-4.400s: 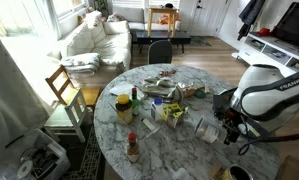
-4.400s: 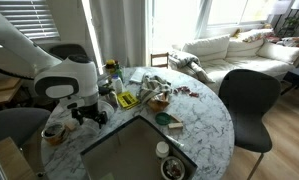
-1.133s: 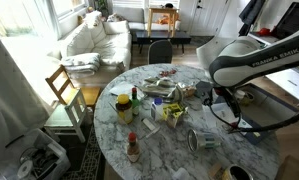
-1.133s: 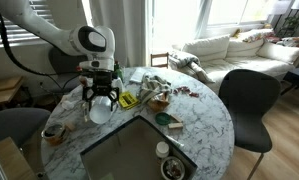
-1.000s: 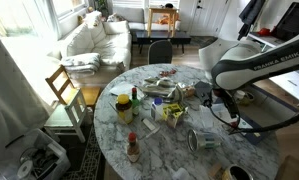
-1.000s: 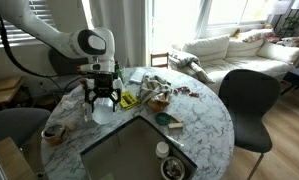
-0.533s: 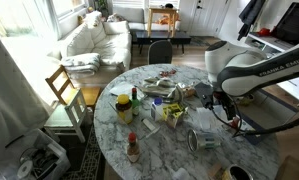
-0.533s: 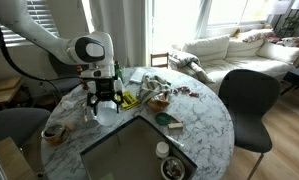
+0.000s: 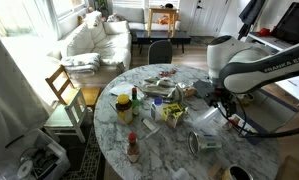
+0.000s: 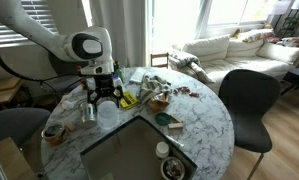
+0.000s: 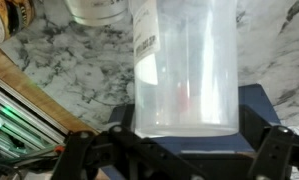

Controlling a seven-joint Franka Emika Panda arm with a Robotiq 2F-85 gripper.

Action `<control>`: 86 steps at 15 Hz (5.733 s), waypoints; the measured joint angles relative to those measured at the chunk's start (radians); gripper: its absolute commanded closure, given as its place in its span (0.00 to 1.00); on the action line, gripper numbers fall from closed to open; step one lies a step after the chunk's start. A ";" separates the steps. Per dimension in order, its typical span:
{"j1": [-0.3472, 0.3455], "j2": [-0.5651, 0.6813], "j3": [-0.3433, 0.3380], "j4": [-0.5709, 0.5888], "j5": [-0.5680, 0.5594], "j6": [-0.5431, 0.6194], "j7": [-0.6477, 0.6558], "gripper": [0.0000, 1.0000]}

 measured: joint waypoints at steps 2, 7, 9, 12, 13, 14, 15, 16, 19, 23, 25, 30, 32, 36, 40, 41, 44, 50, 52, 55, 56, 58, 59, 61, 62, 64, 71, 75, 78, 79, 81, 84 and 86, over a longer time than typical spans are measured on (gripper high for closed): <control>0.001 -0.015 0.001 -0.008 -0.004 0.011 -0.012 0.00; -0.010 -0.030 -0.013 -0.047 -0.002 -0.057 -0.012 0.00; -0.008 -0.045 -0.013 -0.065 -0.020 -0.008 -0.011 0.00; 0.000 -0.113 -0.004 -0.094 -0.078 0.104 -0.009 0.00; 0.000 -0.136 -0.001 -0.105 -0.077 0.152 -0.014 0.00; -0.001 -0.156 0.000 -0.118 -0.068 0.208 -0.025 0.00; -0.002 -0.168 0.000 -0.132 -0.046 0.268 -0.041 0.00; -0.005 -0.174 0.000 -0.146 -0.011 0.332 -0.066 0.00; -0.013 -0.175 0.000 -0.198 0.135 0.531 -0.193 0.00; -0.026 -0.201 0.000 -0.248 0.159 0.631 -0.297 0.00; -0.026 -0.229 0.007 -0.260 0.163 0.578 -0.374 0.00; -0.026 -0.235 0.022 -0.280 0.244 0.470 -0.567 0.00; -0.034 -0.227 0.022 -0.289 0.230 0.486 -0.576 0.00; -0.046 -0.222 0.022 -0.328 0.209 0.555 -0.596 0.00; -0.048 -0.199 0.022 -0.386 0.218 0.600 -0.635 0.00; -0.049 -0.198 0.022 -0.395 0.217 0.617 -0.635 0.00; -0.049 -0.203 0.024 -0.409 0.192 0.665 -0.635 0.00; -0.047 -0.229 0.046 -0.399 0.192 0.675 -0.646 0.00; -0.040 -0.256 0.054 -0.397 0.233 0.675 -0.697 0.00; 0.027 -0.279 0.011 -0.393 0.449 0.676 -0.847 0.00; 0.098 -0.286 -0.051 -0.392 0.530 0.676 -0.903 0.00; 0.234 -0.316 -0.179 -0.391 0.697 0.672 -1.025 0.00; 0.290 -0.335 -0.239 -0.391 0.781 0.666 -1.096 0.00; 0.375 -0.362 -0.348 -0.391 0.944 0.654 -1.244 0.00; 0.407 -0.368 -0.397 -0.391 1.026 0.645 -1.323 0.00; 0.454 -0.369 -0.479 -0.388 1.192 0.613 -1.486 0.00; 0.317 -0.264 -0.473 -0.345 1.531 0.244 -1.795 0.00; 0.119 -0.088 -0.288 -0.287 1.539 0.164 -1.794 0.00; 0.046 -0.034 -0.210 -0.229 1.539 0.145 -1.782 0.00; 0.031 -0.024 -0.195 -0.216 1.536 0.147 -1.769 0.00; 0.010 -0.014 -0.177 -0.201 1.521 0.169 -1.728 0.00; -0.008 -0.015 -0.166 -0.195 1.472 0.212 -1.647 0.00; -0.017 -0.015 -0.163 -0.193 1.431 0.221 -1.593 0.00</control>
